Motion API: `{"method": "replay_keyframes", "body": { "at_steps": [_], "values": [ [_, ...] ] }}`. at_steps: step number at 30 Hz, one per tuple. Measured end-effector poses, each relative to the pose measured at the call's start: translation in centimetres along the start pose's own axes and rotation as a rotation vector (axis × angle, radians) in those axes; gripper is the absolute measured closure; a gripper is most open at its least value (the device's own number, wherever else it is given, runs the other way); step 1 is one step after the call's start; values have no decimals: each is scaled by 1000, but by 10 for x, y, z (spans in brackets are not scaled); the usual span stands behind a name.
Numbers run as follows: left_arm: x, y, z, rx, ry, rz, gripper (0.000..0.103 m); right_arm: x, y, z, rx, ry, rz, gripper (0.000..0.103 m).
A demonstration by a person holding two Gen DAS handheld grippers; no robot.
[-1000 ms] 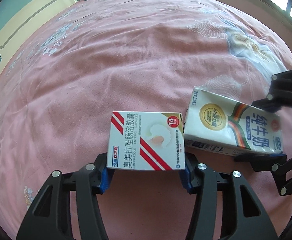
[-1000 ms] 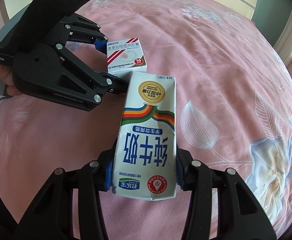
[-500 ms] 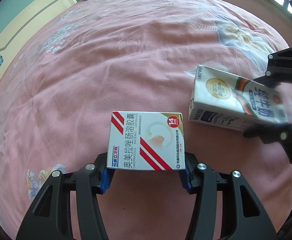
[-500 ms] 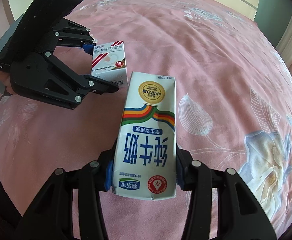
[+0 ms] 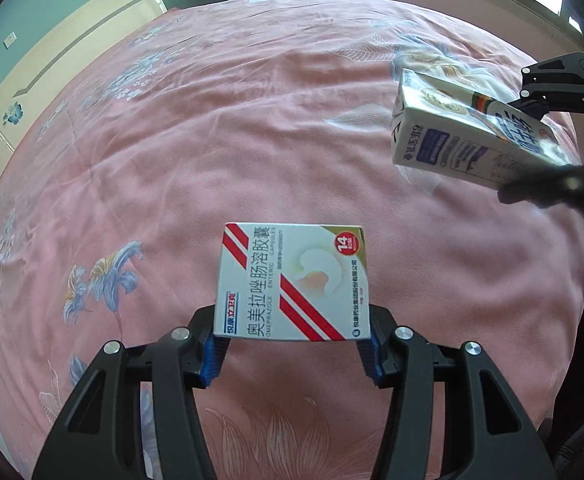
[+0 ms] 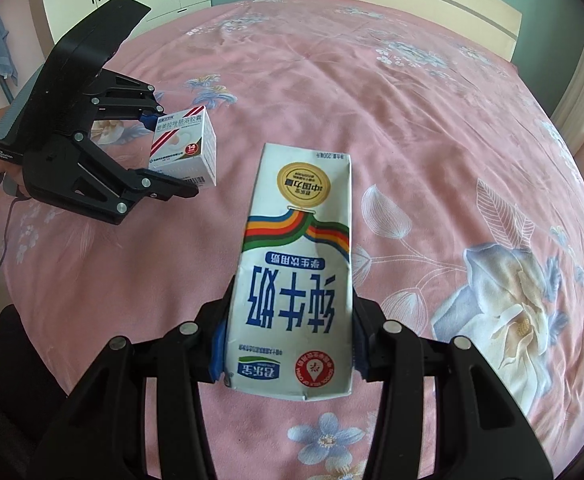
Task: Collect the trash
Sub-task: 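Lift and carry the milk carton and white box with both tools over the trash bin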
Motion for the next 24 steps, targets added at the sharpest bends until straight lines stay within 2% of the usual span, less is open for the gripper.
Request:
{"method": "replay_keyframes", "body": {
  "at_steps": [4, 13, 24],
  "values": [
    [13, -19, -15, -3, -10, 6, 47, -9, -25, -7, 17, -16, -2, 55],
    [47, -63, -58, 5, -63, 16, 47, -46, -83, -30, 59, -100, 67, 55],
    [93, -108, -110, 17, -115, 8, 46, -90, -128, -68, 76, -163, 130, 55]
  ]
}}
Point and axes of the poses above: each gripper's, at about its wrist camera, not at the fingertips, and y roughly the way its jaws point, x to its right, z to its top, the point moved 5 cm from there along y, roughly the way its jaws point, and after that the axes turned 9 degrees about x, right-handed, at the moved point
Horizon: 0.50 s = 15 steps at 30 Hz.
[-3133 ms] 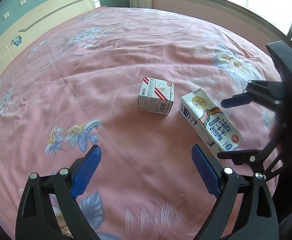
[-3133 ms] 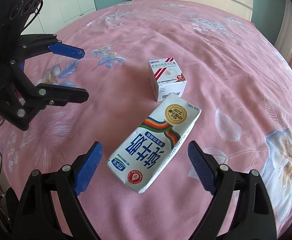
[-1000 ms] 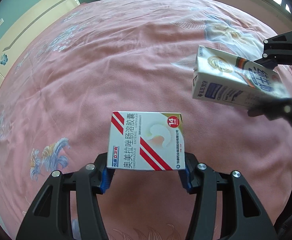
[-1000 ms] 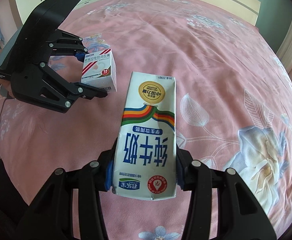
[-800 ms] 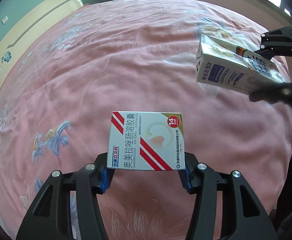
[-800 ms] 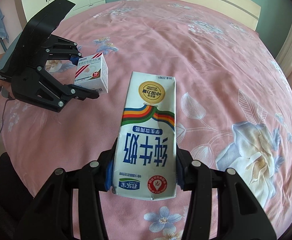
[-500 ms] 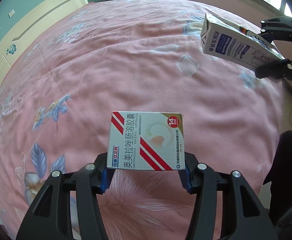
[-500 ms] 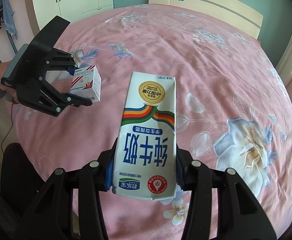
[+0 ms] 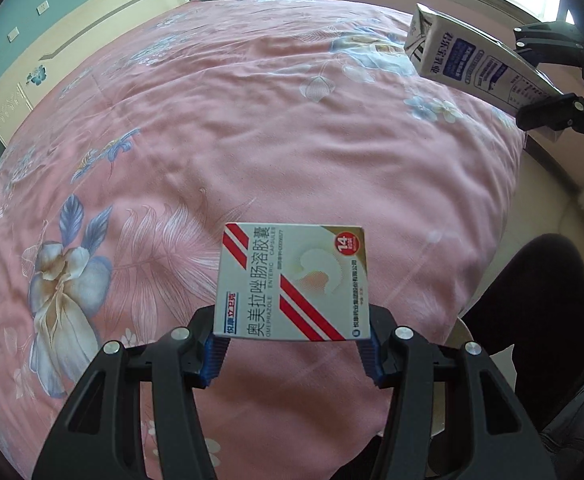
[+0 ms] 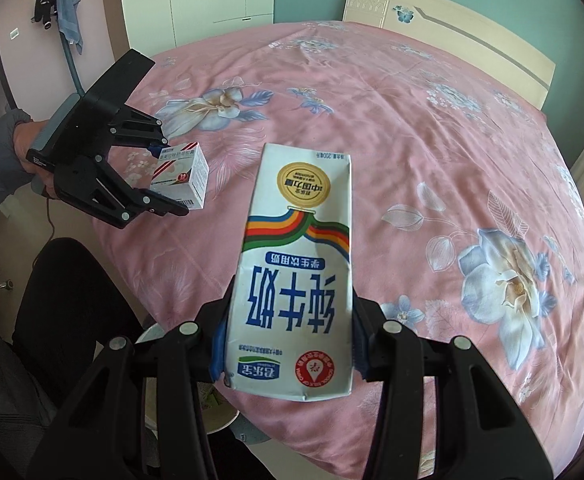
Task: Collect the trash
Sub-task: 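Lift and carry the milk carton and white box with both tools over the trash bin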
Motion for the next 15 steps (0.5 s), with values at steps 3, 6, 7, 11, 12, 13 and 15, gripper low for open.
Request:
{"method": "replay_keyframes", "body": {
  "at_steps": [3, 6, 7, 11, 12, 13, 15],
  "values": [
    [12, -10, -16, -3, -7, 2, 46, -14, -9, -9, 7, -13, 17, 55],
    [23, -20, -31, -6, -14, 1, 46, -26, -19, -19, 11, -21, 27, 55],
    [26, -23, -36, -6, -17, -1, 46, -30, -22, -21, 14, -27, 31, 55],
    [39, -32, -54, -5, -30, -1, 46, -43, -35, -31, 24, -40, 38, 55],
    [42, -33, -59, -10, -36, -4, 46, -46, -38, -33, 25, -39, 42, 55],
    [45, -34, -63, -10, -41, -9, 46, -49, -40, -35, 25, -44, 43, 55],
    [50, -36, -71, -10, -51, -6, 46, -54, -45, -39, 25, -50, 47, 55]
  ]
}}
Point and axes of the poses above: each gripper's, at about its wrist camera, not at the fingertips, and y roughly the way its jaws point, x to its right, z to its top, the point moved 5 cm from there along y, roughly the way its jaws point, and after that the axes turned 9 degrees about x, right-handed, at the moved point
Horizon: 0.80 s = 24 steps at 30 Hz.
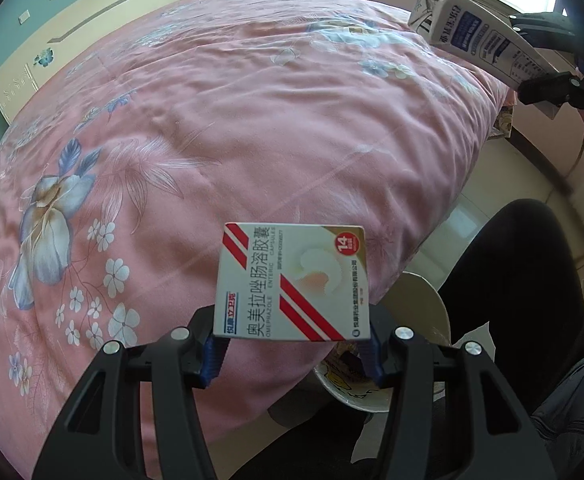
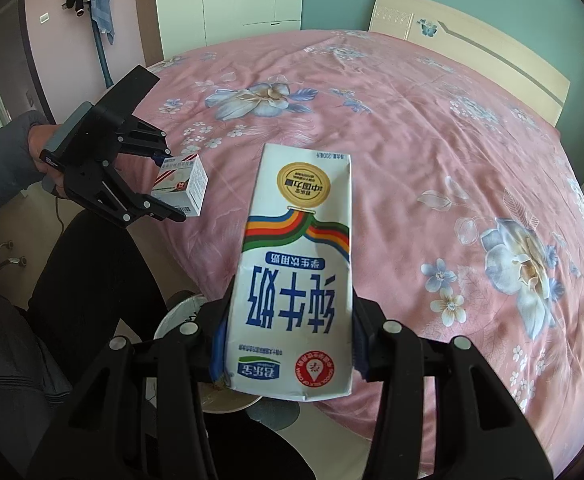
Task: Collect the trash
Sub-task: 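Lift and carry the milk carton and white box with both tools over the trash bin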
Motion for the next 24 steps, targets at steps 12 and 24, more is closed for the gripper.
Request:
{"method": "replay_keyframes", "body": {
  "at_steps": [12, 24],
  "values": [
    [35, -10, -57, -14, -51, -37, 46, -43, -10, -27, -18, -55, 54, 55],
    [82, -14, -86, -26, -19, -109, 46, -87, 8, -75, -89, -70, 142, 55]
  ]
}}
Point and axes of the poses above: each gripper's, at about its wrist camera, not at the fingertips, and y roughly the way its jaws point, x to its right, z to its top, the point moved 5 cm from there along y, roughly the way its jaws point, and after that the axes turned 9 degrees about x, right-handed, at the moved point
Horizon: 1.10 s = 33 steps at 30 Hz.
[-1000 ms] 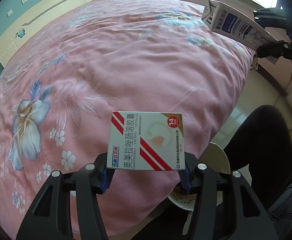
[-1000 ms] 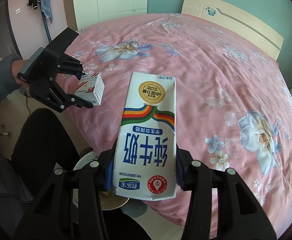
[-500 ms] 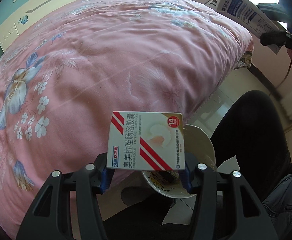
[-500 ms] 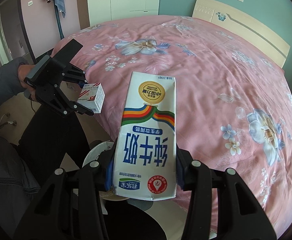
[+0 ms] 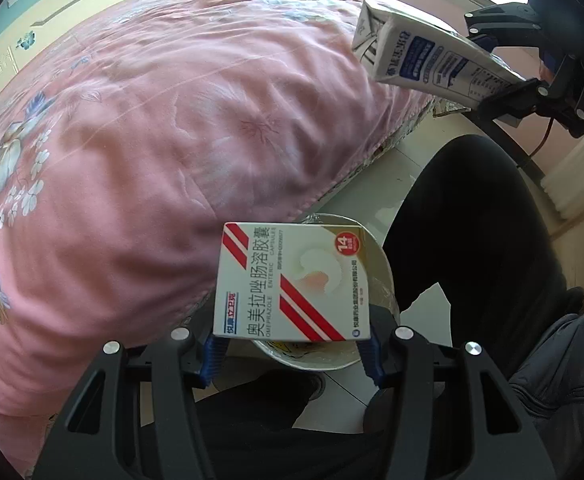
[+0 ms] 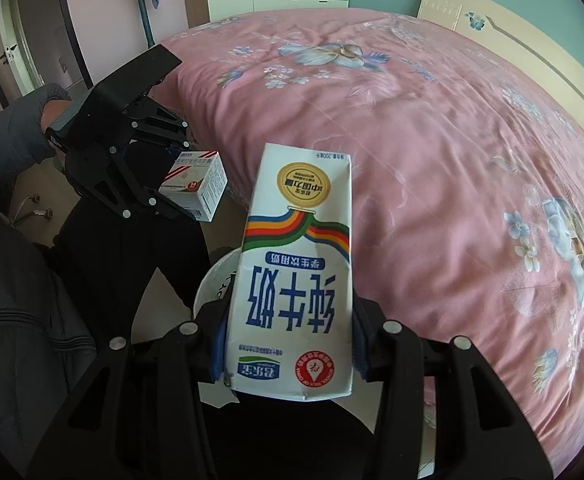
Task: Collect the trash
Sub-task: 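Lift and carry the milk carton and white box with both tools over the trash bin, then open right tool over the bin while left tool releases the white box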
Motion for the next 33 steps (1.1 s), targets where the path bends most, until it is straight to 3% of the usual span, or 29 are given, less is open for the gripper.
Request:
{"method": "replay_keyframes", "body": {
  "at_steps": [13, 33],
  "values": [
    [32, 58, -27, -109, 7, -93, 46, -25, 59, -39, -86, 48, 105, 55],
    [31, 134, -49, -240, -49, -164, 46, -31, 134, -57, -209, 99, 191, 55]
  ]
}}
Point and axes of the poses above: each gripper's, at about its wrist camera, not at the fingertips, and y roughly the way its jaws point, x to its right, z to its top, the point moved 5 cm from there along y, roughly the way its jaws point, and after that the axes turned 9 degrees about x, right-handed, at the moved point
